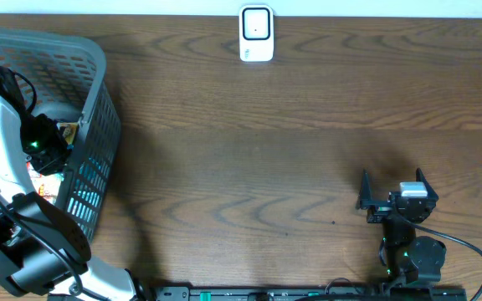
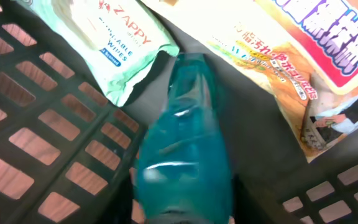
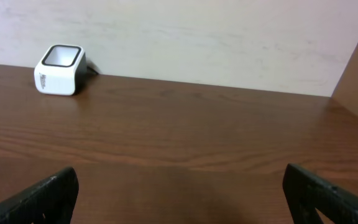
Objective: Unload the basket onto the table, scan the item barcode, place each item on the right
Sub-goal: 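Grasp the teal spray bottle in the basket with the left gripper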
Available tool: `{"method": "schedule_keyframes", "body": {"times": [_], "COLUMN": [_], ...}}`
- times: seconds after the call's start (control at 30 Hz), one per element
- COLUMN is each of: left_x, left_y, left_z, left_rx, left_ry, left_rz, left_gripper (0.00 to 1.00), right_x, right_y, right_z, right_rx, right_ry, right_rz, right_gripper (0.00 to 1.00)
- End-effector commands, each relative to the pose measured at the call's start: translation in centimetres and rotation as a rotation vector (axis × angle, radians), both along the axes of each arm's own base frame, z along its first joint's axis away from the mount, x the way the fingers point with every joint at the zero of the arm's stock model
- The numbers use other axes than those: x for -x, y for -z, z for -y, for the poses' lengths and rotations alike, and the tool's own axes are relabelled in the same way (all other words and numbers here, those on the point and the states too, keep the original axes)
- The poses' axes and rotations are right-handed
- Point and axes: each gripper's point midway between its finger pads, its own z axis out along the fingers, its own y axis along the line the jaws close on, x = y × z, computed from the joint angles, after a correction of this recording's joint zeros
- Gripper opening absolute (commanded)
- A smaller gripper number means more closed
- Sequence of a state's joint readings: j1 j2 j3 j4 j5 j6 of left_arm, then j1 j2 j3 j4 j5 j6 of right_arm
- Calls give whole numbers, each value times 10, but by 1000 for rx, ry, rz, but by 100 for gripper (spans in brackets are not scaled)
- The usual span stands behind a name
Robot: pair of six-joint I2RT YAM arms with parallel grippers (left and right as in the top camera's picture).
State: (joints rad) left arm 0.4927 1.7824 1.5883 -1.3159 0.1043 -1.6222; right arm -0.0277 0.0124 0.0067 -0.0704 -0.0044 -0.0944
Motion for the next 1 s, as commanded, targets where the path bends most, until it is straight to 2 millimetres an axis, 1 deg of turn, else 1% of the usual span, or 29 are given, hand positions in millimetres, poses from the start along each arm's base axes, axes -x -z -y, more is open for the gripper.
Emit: {"method": "schedule_keyframes", "body": {"times": [0.0, 0.03, 0.17, 0.33, 0.47, 0.53, 0.73, 0.9, 0.93, 0.97], "left_x": [6, 6, 6, 9, 13, 16, 24, 30, 31, 32], "left_y": [7, 7, 7, 7, 8, 8, 16, 32, 35, 36], "left_z": [1, 1, 1, -4, -8, -10, -5, -2, -1, 0], "left_rx": [2, 2, 4, -22, -56, -66, -45, -30, -26, -20], "left_ry": [99, 116, 165, 222, 302, 316, 321, 322, 322, 322], "left_rz": [-36, -34, -33, -50, -80, -99, -133, -152, -153, -156], "left_gripper": [41, 37, 29, 28, 64, 79, 80, 80, 78, 72], "right_x": [0, 0, 0, 0, 0, 0, 0, 0, 0, 0], "right_y": [0, 0, 0, 0, 0, 0, 0, 0, 0, 0], "right_z": [1, 1, 1, 1, 1, 1, 1, 1, 1, 1], "right_rx": [-11, -11, -11, -11, -11, -11, -11, -11, -11, -11], "right_ry": [5, 5, 5, 5, 5, 5, 5, 5, 5, 5], "right_rz": [1, 1, 1, 1, 1, 1, 1, 1, 1, 1], "right_gripper": [99, 99, 99, 99, 99, 99, 99, 99, 99, 99]}}
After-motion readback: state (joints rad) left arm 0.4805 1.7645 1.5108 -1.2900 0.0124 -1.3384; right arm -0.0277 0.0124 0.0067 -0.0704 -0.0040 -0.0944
